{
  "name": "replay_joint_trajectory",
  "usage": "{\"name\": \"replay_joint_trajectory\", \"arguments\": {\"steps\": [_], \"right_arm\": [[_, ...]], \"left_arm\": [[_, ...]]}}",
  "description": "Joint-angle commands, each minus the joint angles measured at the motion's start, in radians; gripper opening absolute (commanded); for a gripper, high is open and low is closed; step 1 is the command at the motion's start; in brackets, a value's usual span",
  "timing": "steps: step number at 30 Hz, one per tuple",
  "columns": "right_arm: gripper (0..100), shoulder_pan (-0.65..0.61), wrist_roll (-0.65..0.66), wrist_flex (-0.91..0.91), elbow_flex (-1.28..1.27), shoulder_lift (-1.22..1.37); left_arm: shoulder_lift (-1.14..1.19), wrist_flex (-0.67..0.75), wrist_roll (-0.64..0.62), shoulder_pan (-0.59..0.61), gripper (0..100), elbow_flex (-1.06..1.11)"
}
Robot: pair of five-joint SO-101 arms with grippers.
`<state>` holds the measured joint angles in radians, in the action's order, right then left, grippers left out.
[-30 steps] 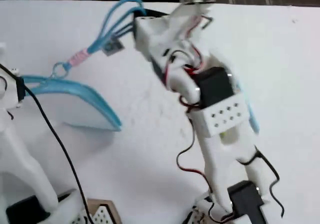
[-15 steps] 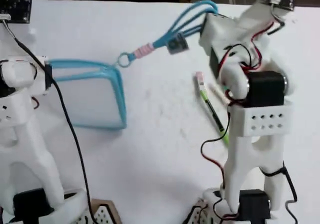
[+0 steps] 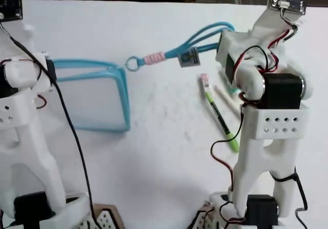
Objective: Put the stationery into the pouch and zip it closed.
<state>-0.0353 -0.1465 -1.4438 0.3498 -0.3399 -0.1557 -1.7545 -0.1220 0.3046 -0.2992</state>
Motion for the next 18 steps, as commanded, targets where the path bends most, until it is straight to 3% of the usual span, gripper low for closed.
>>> {"name": "replay_joint_trajectory", "arguments": {"steps": [1,4,7,12,18], "right_arm": [[10.0,0.019,0.011,-0.015,0.008,-0.036],[22.0,-0.058,0.014,-0.087,0.011,-0.039],[28.6,-0.177,0.112,-0.168,0.006,-0.054],[28.6,-0.357,0.192,-0.255,0.009,-0.120],[28.6,-0.404,0.190,-0.260,0.012,-0.274]], "left_arm": [[0.101,0.011,-0.060,-0.007,2,0.012],[0.101,0.055,-0.087,-0.010,2,0.014],[0.101,0.103,-0.081,-0.030,2,0.021],[0.101,0.147,-0.049,-0.041,2,0.021],[0.101,0.140,0.003,-0.039,2,0.021]]}}
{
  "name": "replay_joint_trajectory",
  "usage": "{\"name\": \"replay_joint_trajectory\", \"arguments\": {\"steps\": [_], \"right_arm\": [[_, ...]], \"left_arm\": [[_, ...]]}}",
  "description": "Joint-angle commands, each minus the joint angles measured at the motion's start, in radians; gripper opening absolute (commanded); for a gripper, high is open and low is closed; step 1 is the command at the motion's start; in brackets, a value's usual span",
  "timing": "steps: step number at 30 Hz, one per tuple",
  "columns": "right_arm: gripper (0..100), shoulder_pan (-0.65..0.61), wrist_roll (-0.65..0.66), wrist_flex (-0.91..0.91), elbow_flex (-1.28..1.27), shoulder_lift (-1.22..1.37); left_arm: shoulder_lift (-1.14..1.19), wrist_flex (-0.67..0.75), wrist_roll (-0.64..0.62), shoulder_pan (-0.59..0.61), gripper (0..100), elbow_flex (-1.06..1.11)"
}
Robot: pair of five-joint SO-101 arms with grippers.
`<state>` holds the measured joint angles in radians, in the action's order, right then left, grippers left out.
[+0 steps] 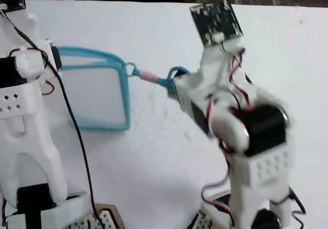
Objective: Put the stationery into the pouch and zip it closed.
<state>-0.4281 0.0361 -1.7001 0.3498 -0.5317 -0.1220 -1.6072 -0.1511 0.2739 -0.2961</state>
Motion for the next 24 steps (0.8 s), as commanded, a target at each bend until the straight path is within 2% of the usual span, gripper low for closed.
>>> {"name": "replay_joint_trajectory", "arguments": {"steps": [1,10,24], "right_arm": [[28.6,-0.012,0.008,-0.004,0.012,-0.119],[28.6,-0.012,0.006,0.002,0.006,-0.429],[28.4,-0.004,0.008,-0.007,0.006,-0.595]], "left_arm": [[0.067,-0.009,0.049,-0.010,2,0.018],[0.067,0.000,0.222,-0.007,2,0.018],[0.067,0.035,0.226,-0.002,2,0.018]]}}
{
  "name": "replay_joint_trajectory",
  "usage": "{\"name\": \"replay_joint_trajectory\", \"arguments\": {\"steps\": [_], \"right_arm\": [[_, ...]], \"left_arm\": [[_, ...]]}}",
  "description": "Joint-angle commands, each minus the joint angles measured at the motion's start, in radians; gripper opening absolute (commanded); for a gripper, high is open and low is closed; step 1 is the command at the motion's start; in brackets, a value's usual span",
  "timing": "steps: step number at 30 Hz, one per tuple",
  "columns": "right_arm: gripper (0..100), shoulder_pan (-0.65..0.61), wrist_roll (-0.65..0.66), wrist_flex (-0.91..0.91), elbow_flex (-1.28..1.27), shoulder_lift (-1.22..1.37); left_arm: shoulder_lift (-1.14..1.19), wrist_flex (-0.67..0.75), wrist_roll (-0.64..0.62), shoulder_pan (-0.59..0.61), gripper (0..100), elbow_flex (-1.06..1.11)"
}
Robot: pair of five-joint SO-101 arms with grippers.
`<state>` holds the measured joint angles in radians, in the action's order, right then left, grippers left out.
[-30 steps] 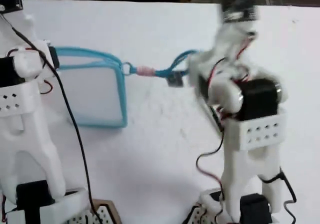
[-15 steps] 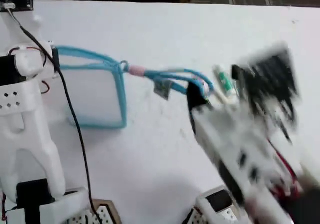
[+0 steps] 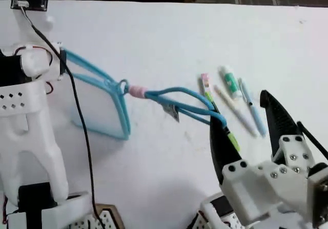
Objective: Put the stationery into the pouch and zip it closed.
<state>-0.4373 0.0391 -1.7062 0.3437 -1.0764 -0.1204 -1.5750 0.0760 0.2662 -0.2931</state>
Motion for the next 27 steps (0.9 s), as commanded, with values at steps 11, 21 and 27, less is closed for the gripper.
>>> {"name": "replay_joint_trajectory", "arguments": {"steps": [11,21,27], "right_arm": [[25.9,-0.147,0.031,-0.039,-0.279,-0.045],[44.0,-0.499,0.029,0.108,-0.617,0.018],[44.0,-0.558,0.037,0.113,-0.638,0.056]], "left_arm": [[0.067,0.003,-0.052,0.001,2,0.015],[0.068,0.005,-0.060,-0.002,2,0.015],[0.156,-0.005,-0.061,0.002,2,0.014]]}}
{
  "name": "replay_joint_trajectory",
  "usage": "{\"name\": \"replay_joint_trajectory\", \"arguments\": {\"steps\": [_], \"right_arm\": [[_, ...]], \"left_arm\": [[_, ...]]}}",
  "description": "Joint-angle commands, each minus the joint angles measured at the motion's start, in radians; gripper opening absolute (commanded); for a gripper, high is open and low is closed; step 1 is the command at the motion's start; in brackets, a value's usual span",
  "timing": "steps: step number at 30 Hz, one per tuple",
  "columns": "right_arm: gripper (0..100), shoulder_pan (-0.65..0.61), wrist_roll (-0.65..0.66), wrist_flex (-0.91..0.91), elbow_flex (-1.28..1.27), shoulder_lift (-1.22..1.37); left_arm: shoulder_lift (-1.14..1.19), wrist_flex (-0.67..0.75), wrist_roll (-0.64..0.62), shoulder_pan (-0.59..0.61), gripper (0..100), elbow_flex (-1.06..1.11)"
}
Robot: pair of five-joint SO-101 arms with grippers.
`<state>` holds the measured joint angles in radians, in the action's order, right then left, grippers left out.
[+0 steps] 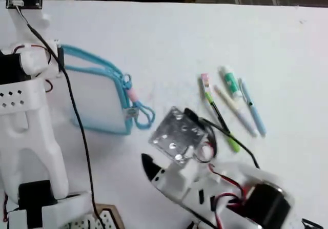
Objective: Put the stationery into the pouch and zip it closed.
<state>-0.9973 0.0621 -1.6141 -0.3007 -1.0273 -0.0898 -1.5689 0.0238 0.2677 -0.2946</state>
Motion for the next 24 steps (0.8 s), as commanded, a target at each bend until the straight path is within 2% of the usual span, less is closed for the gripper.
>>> {"name": "replay_joint_trajectory", "arguments": {"steps": [1,8,12,16,20,24], "right_arm": [[44.0,0.033,0.015,0.024,0.008,0.007],[41.1,0.423,0.018,0.005,0.068,0.007],[26.1,0.568,0.114,-0.031,0.100,0.016],[12.1,0.763,0.152,0.033,0.052,0.058],[17.3,0.914,0.215,0.076,0.018,0.248],[25.1,0.949,0.318,0.079,0.034,0.483]], "left_arm": [[0.140,-0.014,-0.009,0.002,2,0.015],[0.166,-0.021,-0.009,-0.002,2,0.008],[0.166,-0.020,-0.009,0.001,2,0.008],[0.165,-0.025,-0.009,-0.002,2,0.008],[0.165,-0.026,-0.009,-0.002,2,0.006],[0.165,-0.026,-0.009,-0.002,2,0.006]]}}
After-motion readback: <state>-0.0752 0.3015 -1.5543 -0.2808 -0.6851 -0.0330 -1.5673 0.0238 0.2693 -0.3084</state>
